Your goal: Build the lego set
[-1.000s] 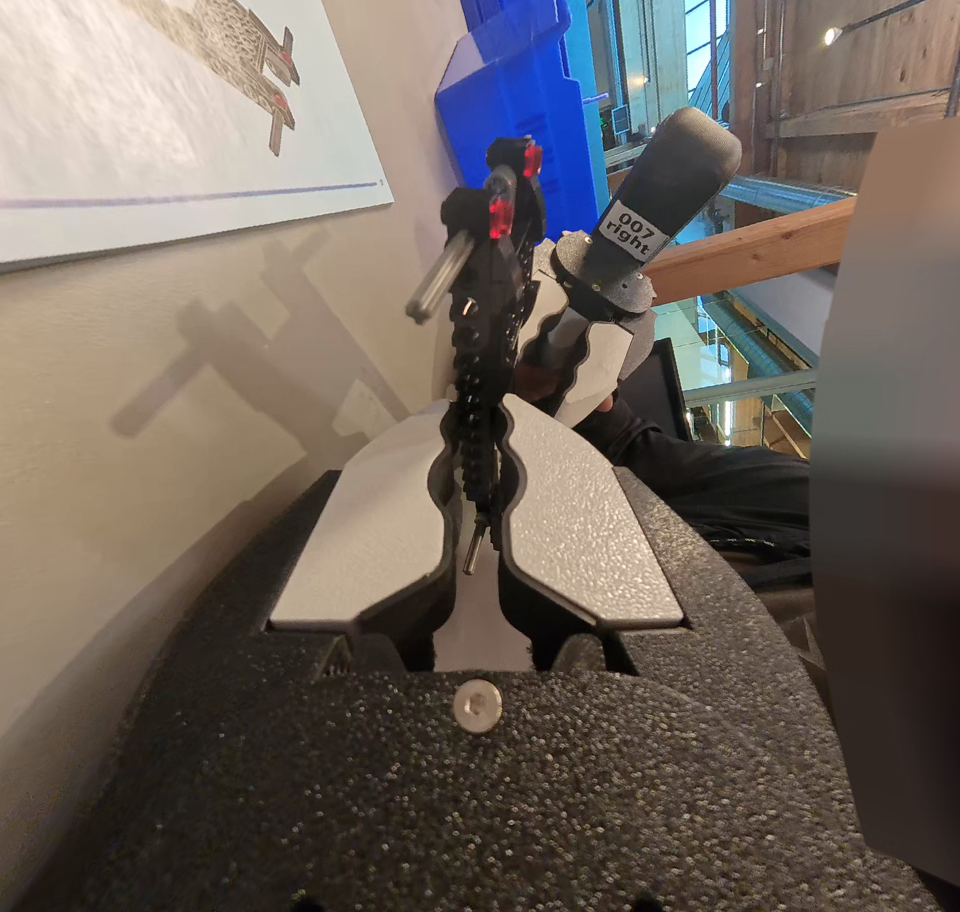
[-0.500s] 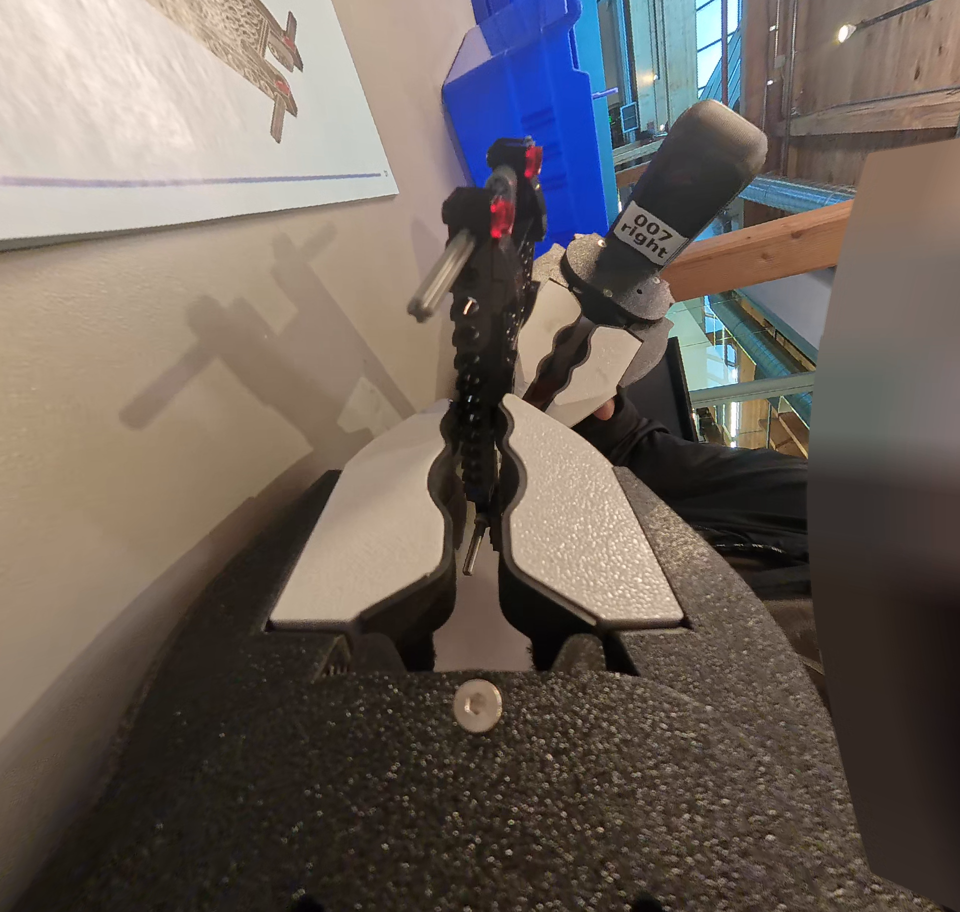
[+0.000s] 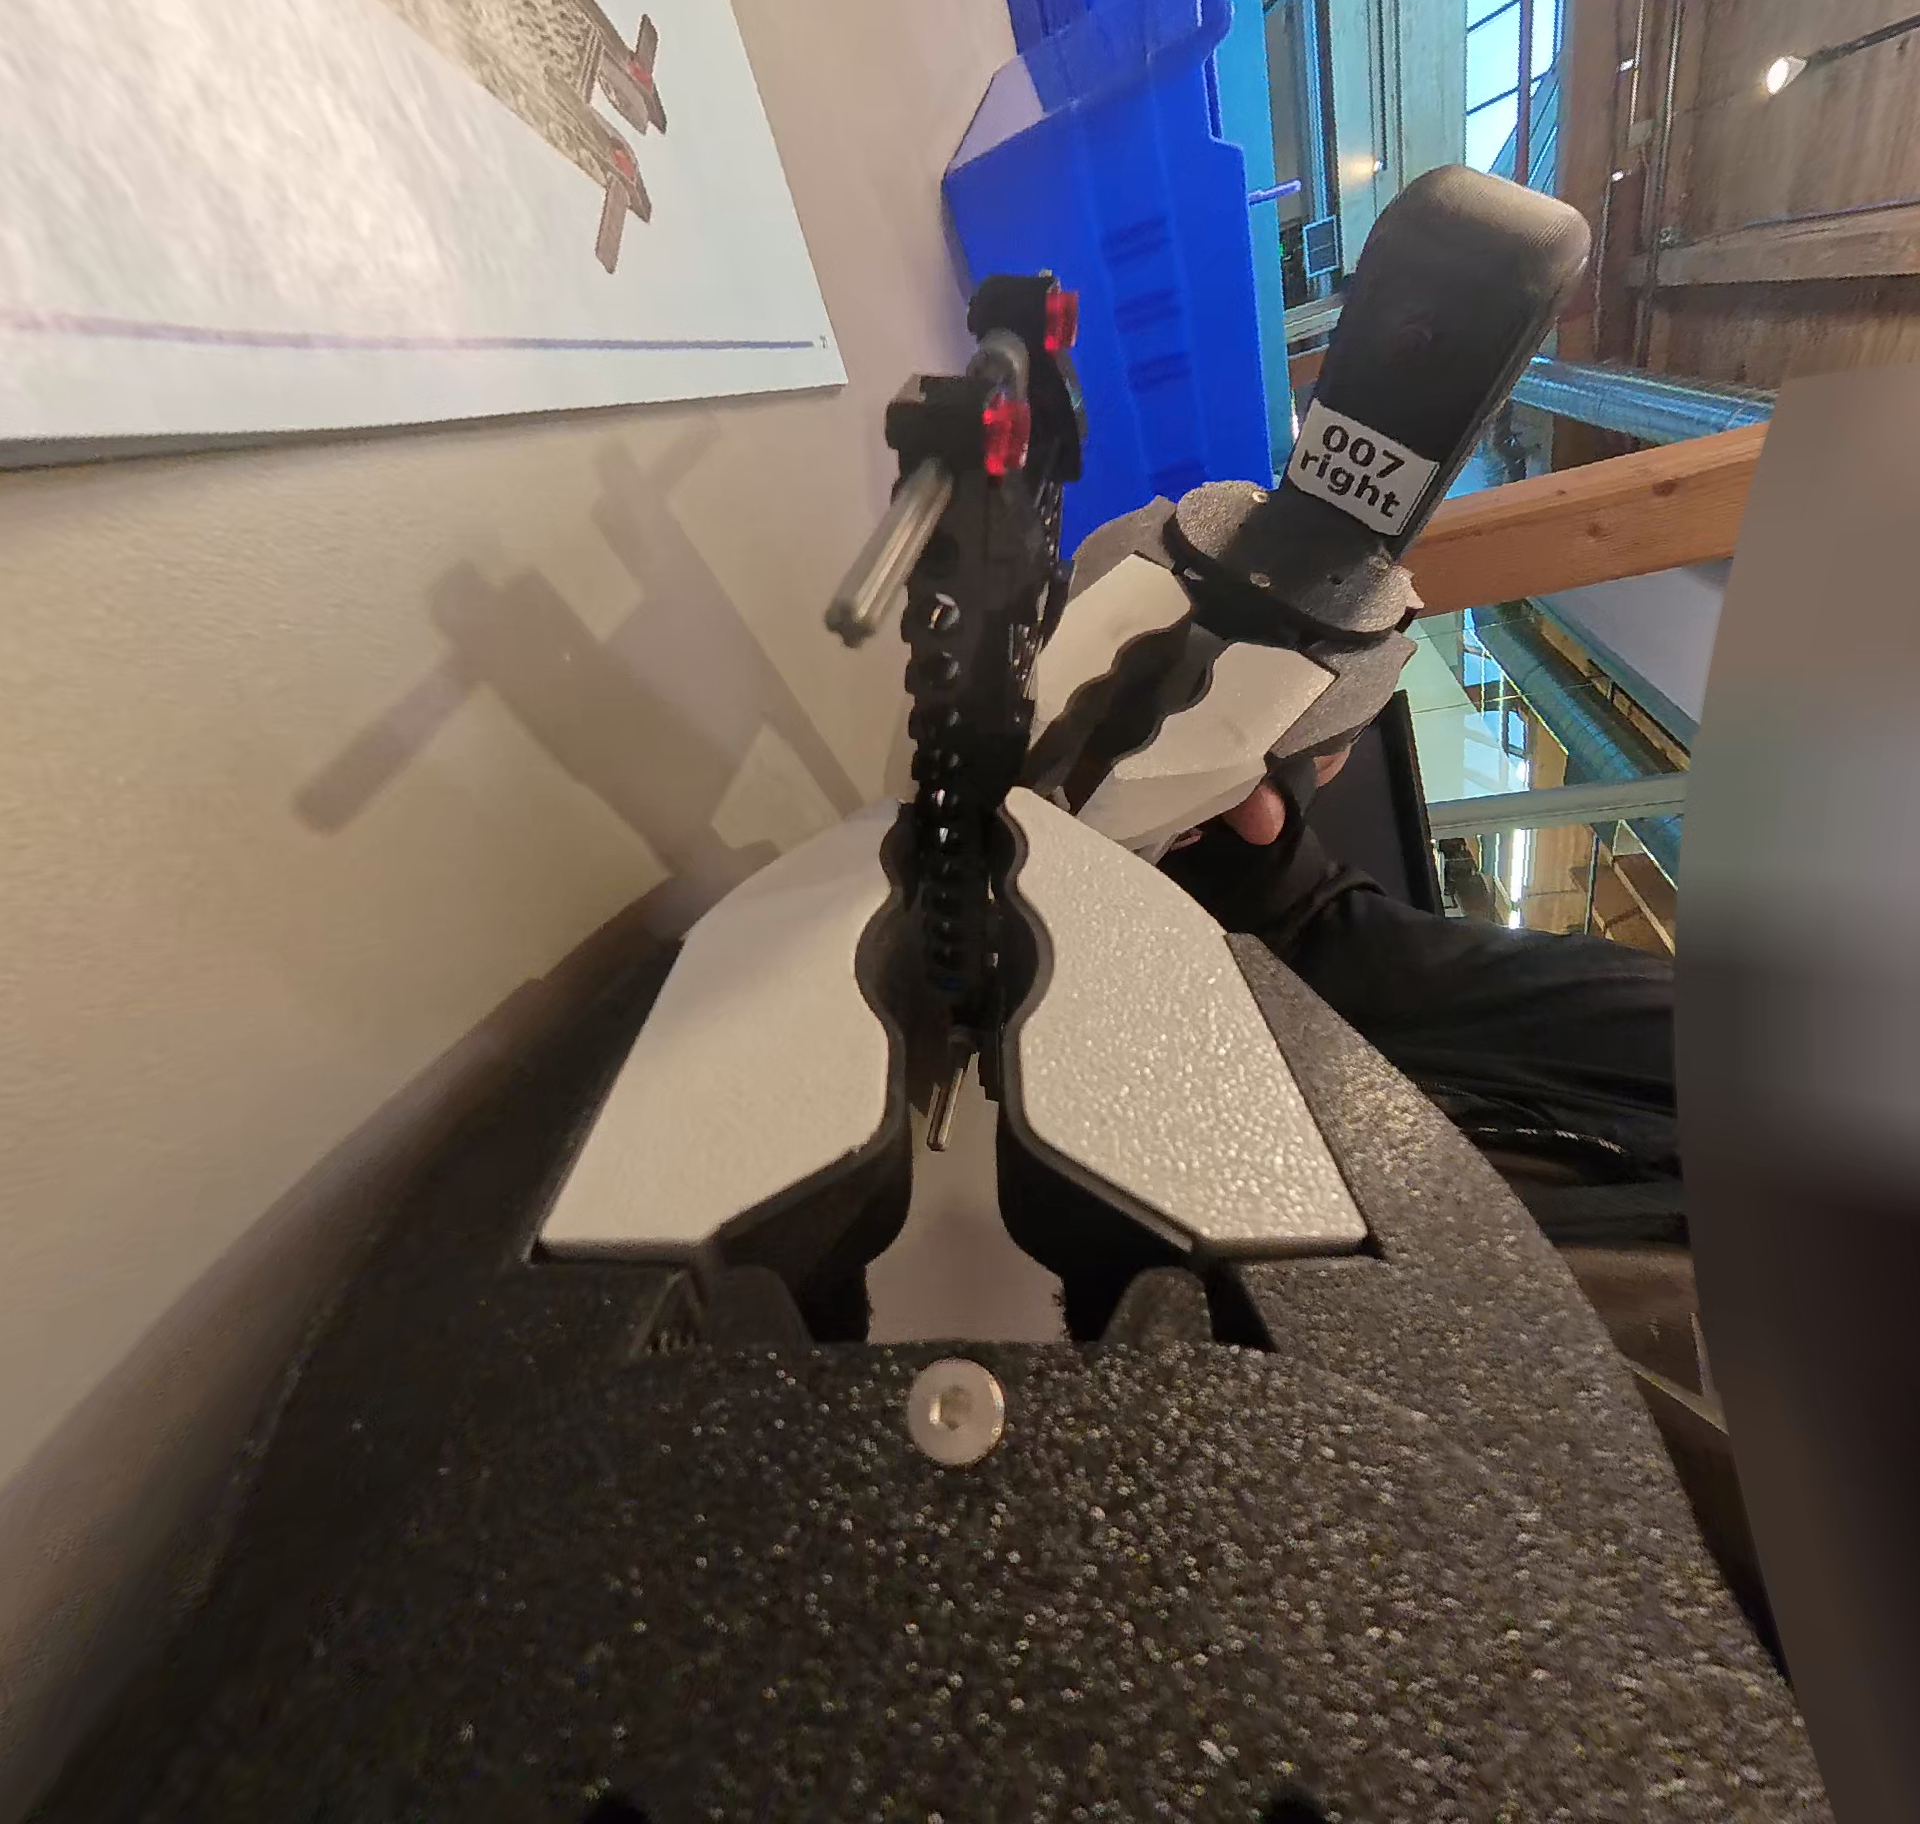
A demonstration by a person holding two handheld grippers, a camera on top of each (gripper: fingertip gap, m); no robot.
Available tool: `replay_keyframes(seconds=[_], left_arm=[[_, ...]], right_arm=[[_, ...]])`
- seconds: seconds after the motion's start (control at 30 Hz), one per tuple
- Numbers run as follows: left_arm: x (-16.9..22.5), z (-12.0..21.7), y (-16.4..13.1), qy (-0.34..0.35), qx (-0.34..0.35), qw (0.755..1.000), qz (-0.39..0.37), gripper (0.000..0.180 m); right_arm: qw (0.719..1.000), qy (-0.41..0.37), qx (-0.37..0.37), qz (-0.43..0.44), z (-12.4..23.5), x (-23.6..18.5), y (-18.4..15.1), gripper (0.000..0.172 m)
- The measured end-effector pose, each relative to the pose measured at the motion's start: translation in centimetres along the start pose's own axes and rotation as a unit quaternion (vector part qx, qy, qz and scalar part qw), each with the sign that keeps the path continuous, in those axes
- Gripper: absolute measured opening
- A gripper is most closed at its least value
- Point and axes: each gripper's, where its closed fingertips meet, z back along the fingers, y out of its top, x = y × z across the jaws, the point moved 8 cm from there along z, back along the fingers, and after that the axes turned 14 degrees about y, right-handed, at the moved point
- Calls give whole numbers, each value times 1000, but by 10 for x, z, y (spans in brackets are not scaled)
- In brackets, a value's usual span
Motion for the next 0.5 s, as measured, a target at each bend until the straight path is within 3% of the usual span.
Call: replay_keyframes(seconds=[0.3, 0.5], left_arm=[[-1, 1, 1, -4, 1, 1000, 6, 12], [-2, 1, 1, -4, 0, 1000, 8, 12]], right_arm=[[1000, -20, 0, 17, 0, 3, 0, 25], [988, -2, 9, 152, 9, -9, 5, 28]])
